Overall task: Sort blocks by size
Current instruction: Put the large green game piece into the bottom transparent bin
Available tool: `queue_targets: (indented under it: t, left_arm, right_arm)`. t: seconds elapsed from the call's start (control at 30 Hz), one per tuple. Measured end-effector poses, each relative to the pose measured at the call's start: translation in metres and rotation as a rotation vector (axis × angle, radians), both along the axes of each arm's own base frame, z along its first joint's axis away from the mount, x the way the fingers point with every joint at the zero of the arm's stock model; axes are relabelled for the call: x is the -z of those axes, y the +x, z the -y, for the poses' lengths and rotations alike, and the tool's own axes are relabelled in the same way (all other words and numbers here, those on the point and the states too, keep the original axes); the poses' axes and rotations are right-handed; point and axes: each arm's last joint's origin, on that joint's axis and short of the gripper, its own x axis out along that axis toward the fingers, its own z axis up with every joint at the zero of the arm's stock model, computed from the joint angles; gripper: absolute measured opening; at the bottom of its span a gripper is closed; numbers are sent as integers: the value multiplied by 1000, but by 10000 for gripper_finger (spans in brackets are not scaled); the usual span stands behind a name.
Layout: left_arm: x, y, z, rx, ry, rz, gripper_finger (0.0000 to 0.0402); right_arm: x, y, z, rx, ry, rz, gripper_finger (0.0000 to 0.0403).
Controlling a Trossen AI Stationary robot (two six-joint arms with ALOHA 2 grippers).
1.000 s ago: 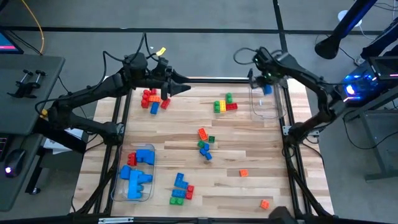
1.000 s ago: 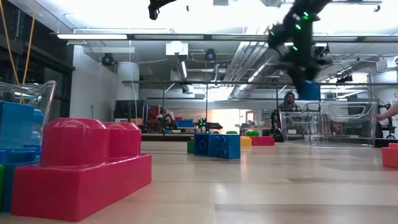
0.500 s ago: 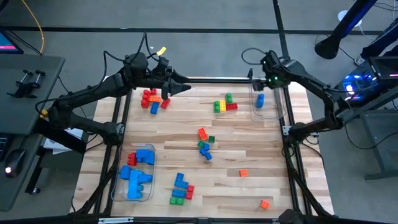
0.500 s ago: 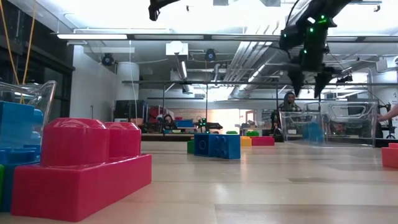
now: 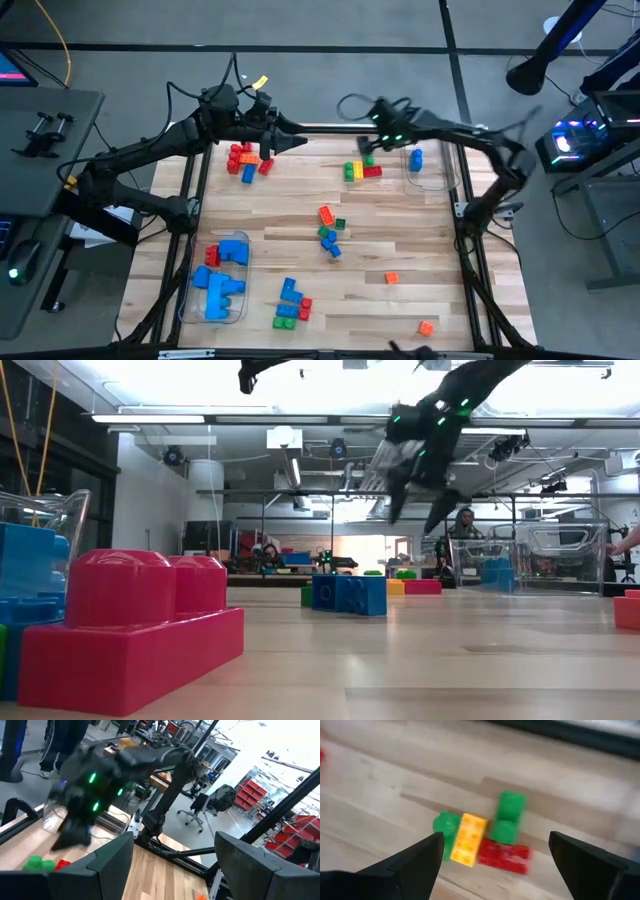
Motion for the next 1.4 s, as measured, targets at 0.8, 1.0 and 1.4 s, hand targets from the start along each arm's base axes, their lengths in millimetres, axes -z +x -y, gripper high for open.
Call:
queue_targets:
  t: [0.8, 1.0, 1.4]
  left_arm:
    - [5, 0, 1, 1, -33, -49, 266]
    - [5, 0, 1, 1, -28, -46, 266]
    - [6, 2, -1, 7, 31, -46, 266]
  right_arm:
    - [96, 26, 31, 111, 14, -176, 205]
    - [62, 19, 28, 0, -48, -132, 128]
    - [-63, -86, 1, 173, -331, -292, 128]
